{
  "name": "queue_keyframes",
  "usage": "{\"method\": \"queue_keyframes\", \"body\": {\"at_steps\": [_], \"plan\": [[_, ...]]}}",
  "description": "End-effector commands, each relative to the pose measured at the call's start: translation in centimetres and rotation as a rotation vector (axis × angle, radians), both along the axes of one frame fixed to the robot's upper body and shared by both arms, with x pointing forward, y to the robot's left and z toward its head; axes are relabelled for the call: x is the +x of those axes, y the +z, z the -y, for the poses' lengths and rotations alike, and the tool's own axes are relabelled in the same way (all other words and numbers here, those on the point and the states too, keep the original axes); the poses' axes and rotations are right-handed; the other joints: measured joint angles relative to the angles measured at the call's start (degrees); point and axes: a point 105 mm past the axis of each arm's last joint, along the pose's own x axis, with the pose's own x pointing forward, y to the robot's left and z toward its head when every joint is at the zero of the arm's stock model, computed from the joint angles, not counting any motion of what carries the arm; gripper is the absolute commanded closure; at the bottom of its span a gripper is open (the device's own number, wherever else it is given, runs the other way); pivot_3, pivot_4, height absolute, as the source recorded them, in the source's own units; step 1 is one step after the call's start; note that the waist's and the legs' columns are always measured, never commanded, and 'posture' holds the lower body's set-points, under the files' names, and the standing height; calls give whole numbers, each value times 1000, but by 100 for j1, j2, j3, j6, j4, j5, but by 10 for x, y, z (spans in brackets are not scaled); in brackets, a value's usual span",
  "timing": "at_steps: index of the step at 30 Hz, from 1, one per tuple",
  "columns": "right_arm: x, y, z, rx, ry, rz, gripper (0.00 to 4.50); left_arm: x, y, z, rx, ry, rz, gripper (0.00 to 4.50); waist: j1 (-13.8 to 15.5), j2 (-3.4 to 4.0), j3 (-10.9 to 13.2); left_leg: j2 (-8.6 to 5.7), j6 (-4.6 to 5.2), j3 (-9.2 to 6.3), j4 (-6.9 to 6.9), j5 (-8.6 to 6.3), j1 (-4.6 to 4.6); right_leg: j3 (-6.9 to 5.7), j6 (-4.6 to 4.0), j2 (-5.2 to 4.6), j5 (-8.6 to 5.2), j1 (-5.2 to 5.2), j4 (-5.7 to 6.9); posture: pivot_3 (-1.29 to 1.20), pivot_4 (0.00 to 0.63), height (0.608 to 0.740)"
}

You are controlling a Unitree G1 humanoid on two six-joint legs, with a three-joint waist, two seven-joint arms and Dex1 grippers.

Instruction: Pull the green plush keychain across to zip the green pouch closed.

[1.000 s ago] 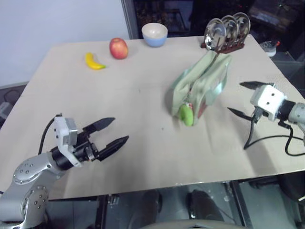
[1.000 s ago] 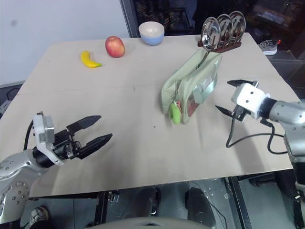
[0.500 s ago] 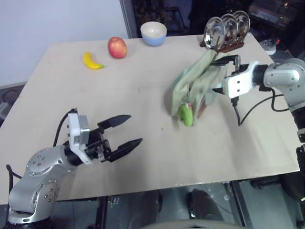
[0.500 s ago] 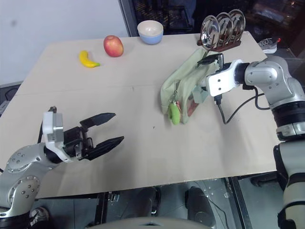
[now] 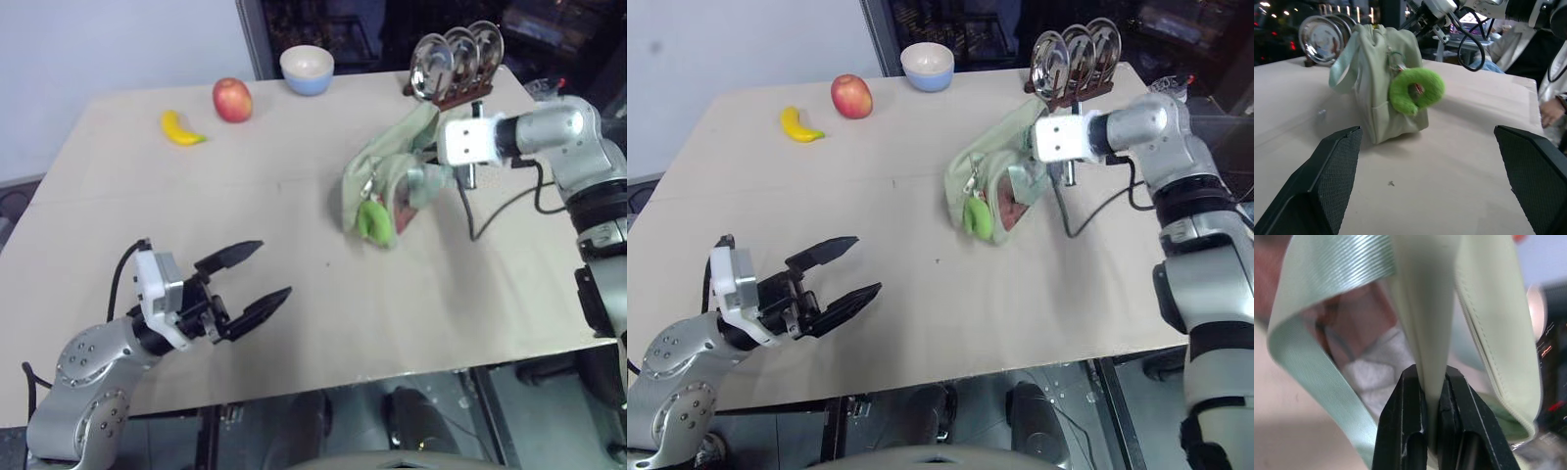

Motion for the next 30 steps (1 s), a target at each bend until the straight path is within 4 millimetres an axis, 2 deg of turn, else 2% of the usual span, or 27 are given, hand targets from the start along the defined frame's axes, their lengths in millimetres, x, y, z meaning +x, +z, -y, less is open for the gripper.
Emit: {"method": "queue_keyframes", "body": {"at_steps": [1,9,18,20,24,26,30], "plan": [[-4,15,-16,122,-126,-127,4466,5,3,-3,20,40,57,0,11,3,-1,0,1,-4,0,-1,-2,-3,0,0,0,-1,-2,0,150,740],[-19,29,-81,375,-243,-296,4466,18,4,-5,6,106,85,0,-8,4,0,-4,0,-1,-7,-1,-12,4,0,-3,0,-17,-1,0,150,740],[-36,11,-132,423,-270,-450,4466,27,1,-11,5,173,104,0,-13,4,0,-6,-2,1,-17,0,-19,7,0,-3,0,-34,2,0,150,740],[-39,10,-136,419,-216,-446,4466,27,-1,-12,3,184,102,0,-14,4,0,-7,-2,2,-17,0,-19,8,0,-3,0,-34,1,0,150,740],[-49,37,-134,464,18,-253,3315,24,-2,-16,5,212,101,0,-14,3,0,-10,-1,2,-19,0,-21,8,0,-4,0,-36,-2,0,150,740],[-58,41,-127,443,129,-181,3315,23,-3,-17,9,220,102,0,-14,3,0,-9,-1,2,-20,-1,-21,8,1,-4,0,-36,-1,0,150,740],[-60,35,-113,344,237,-88,3315,22,-3,-19,10,226,102,0,-6,2,-1,-10,6,2,-18,-4,-21,4,1,-6,1,-33,-2,0,150,740]]}}
